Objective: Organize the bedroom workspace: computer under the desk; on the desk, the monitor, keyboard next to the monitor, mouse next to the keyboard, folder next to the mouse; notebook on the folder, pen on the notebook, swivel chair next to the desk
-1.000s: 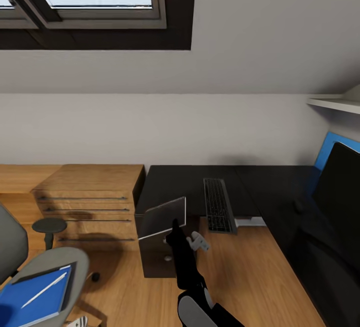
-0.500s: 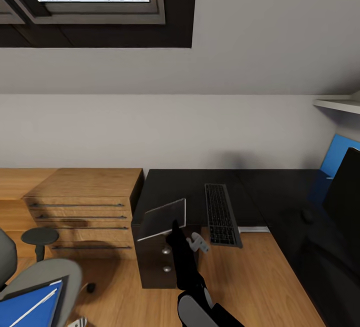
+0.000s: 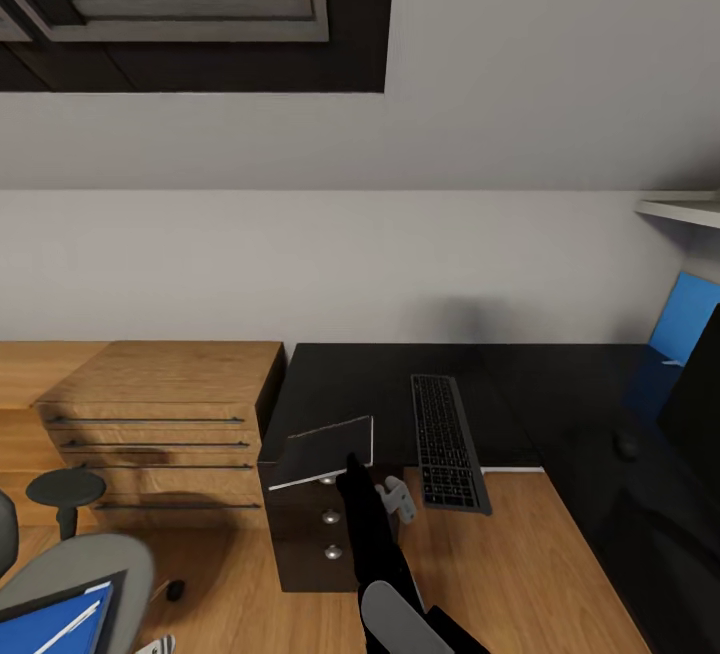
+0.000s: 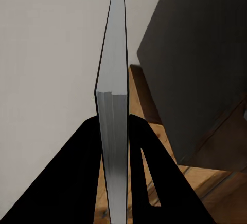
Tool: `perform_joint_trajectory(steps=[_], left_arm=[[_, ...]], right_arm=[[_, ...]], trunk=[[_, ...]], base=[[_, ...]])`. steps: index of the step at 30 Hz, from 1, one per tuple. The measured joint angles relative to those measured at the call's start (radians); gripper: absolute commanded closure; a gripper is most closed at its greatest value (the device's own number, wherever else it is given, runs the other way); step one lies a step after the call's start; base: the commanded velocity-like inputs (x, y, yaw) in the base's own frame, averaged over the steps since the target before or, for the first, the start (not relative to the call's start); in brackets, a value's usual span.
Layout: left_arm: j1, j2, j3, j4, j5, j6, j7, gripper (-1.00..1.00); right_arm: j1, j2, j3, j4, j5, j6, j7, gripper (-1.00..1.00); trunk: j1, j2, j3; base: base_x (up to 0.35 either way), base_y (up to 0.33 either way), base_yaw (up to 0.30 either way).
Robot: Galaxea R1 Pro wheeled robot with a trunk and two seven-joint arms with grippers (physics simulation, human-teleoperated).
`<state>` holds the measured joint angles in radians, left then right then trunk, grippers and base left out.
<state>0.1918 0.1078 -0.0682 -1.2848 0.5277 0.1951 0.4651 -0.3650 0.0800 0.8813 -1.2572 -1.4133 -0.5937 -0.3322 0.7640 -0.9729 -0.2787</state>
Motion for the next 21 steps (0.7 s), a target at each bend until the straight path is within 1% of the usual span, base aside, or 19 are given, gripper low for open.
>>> perform_joint_trajectory(steps=[13, 18, 21], left_arm=[[0.0, 0.0, -0.001, 0.0, 0.001, 0.0, 0.0, -1.0], [0.0, 0.0, -0.001, 0.0, 0.001, 0.0, 0.0, -1.0], [0.0, 0.0, 0.0, 0.0, 0.001, -0.001, 0.0, -1.0]], right_arm=[[0.0, 0.0, 0.001, -0.023, -0.007, 0.001, 0.001, 1.0], [0.0, 0.004, 0.002, -0.026, -0.008, 0.001, 0.001, 1.0], [0.0, 0.003, 0.002, -0.027, -0.008, 0.0, 0.001, 1.0]], trunk=[[0.0, 0.0, 0.0], [0.0, 0.0, 0.0], [0.0, 0.0, 0.0]], base=[[0.002, 0.0, 0.0], [0.004, 0.0, 0.0], [0.12, 0.0, 0.0]])
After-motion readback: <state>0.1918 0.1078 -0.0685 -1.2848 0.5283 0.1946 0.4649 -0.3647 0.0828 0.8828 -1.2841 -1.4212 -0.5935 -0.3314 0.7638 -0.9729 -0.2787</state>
